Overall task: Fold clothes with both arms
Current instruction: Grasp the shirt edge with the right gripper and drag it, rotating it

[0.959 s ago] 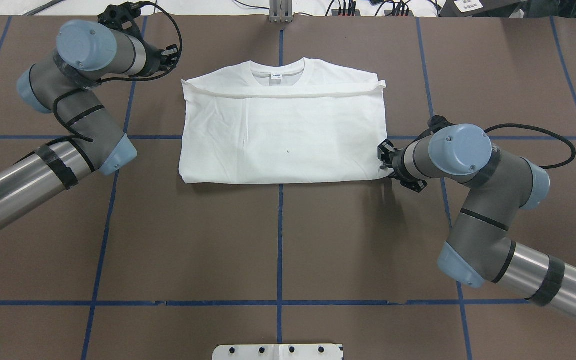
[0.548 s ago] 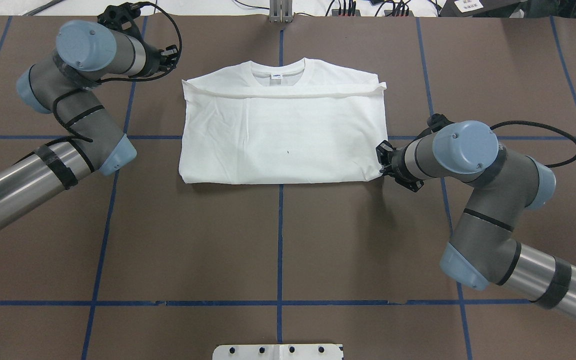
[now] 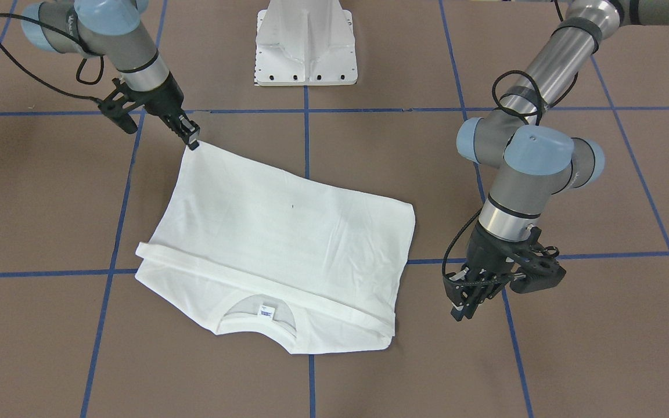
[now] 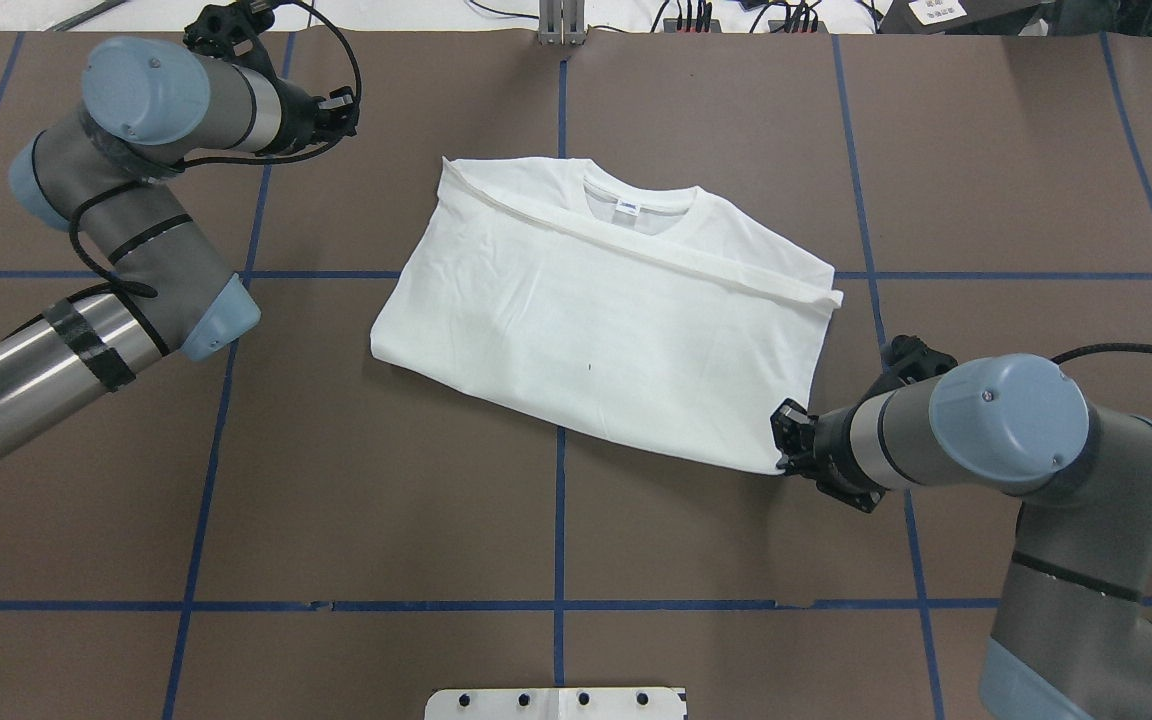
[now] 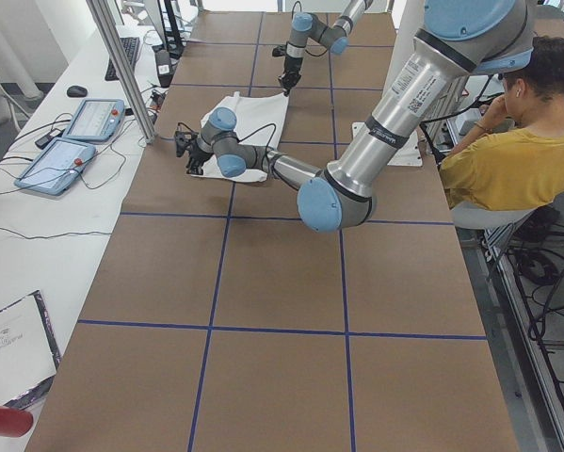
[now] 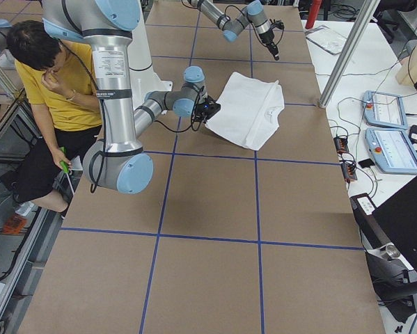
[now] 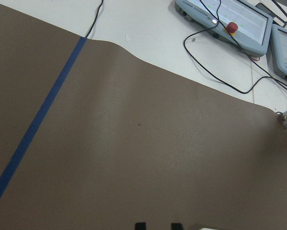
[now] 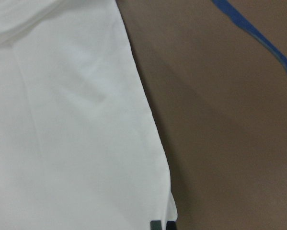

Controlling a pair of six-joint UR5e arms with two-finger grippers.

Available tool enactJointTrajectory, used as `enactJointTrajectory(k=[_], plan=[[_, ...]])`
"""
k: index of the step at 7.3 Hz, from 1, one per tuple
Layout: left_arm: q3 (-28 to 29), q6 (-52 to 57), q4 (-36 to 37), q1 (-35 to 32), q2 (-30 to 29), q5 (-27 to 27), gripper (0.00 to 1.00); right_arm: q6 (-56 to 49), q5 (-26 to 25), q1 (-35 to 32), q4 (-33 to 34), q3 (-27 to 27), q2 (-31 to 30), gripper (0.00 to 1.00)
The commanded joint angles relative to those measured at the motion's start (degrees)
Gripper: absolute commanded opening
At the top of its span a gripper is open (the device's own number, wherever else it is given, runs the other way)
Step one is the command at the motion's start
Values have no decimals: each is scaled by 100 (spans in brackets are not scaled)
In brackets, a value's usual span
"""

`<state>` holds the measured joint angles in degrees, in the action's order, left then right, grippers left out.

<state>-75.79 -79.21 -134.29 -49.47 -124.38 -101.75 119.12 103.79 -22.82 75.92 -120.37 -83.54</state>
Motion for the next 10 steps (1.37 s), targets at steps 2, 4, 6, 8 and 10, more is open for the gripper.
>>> enactJointTrajectory(k=[2,4,6,8,10], plan=[[-1164,-751,8,34,554,-1047,31,901,-51,1794,1364,-892,-109,0],[-1438,-1261,8,165,660,-1102,32,928,-130,2263,1364,-883,-171,100],[-2094,-1964,322,752,975,-1014,36,894,-96,1506,1355,-1066,-110,100],[-2247,-2359,395,1226,1205,-796,44,510,-130,257,1338,-955,196,100],[-2213,-2825,621,2052,1258,-261,54,-204,-61,-859,1320,-220,853,100]])
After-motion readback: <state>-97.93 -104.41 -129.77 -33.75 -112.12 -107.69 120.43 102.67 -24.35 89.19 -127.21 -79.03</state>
